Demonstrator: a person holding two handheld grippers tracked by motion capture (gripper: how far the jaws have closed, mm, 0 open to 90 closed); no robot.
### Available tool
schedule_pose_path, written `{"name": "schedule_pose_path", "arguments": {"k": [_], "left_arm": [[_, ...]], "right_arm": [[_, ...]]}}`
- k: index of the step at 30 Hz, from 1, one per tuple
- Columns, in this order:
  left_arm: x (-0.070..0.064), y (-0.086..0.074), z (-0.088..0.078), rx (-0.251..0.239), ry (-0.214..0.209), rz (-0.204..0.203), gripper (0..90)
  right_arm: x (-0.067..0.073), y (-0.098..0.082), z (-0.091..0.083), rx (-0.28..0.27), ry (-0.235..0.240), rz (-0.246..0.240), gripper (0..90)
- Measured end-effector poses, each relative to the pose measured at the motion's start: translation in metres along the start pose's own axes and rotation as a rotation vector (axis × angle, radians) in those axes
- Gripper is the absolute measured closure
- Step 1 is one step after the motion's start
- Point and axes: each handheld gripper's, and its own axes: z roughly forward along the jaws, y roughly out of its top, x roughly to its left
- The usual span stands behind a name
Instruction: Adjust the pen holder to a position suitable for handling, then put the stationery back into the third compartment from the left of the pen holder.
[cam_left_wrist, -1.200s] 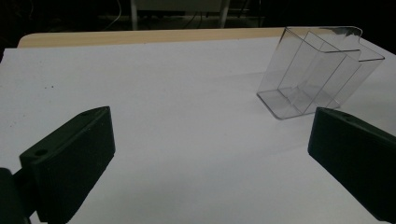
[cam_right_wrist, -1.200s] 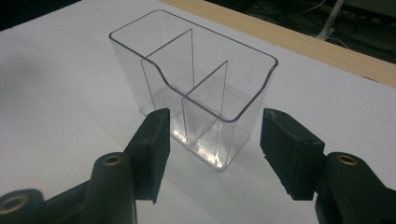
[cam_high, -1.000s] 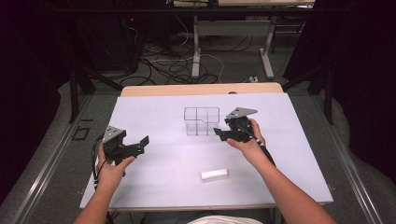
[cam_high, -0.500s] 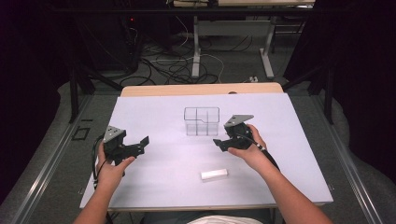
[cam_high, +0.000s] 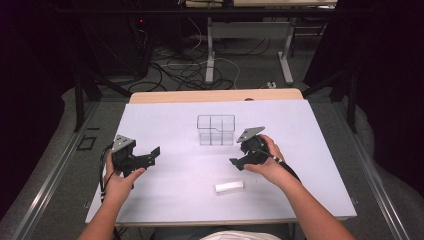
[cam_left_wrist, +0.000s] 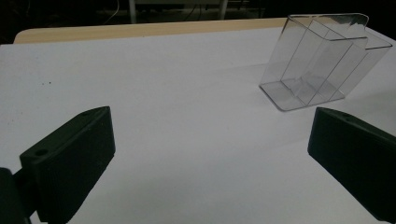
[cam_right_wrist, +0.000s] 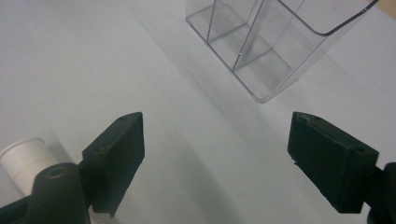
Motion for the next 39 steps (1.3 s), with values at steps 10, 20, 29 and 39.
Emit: {"name": "schedule_pose_path", "arguments": {"k": [10,20,29,39], "left_arm": [[-0.002,-0.001,0.003,0.017,-0.006,0.009,1.2],[-0.004,-0.002,0.003,0.025,-0.013,0.013,1.2],[-0.008,-0.003,0.003,0.03,-0.012,0.027,1.3],[-0.017,-0.004,0.008,0.063,-0.036,0.064,1.7]], "right_arm": [[0.006,-0.002,0.007,0.069,0.05,-0.092,15.6],[0.011,0.001,0.005,0.109,0.102,-0.264,35.5],[0.021,0.002,0.006,0.105,0.125,-0.321,41.1],[0.035,0.0,0.006,0.139,0.173,-0.356,47.3]]}}
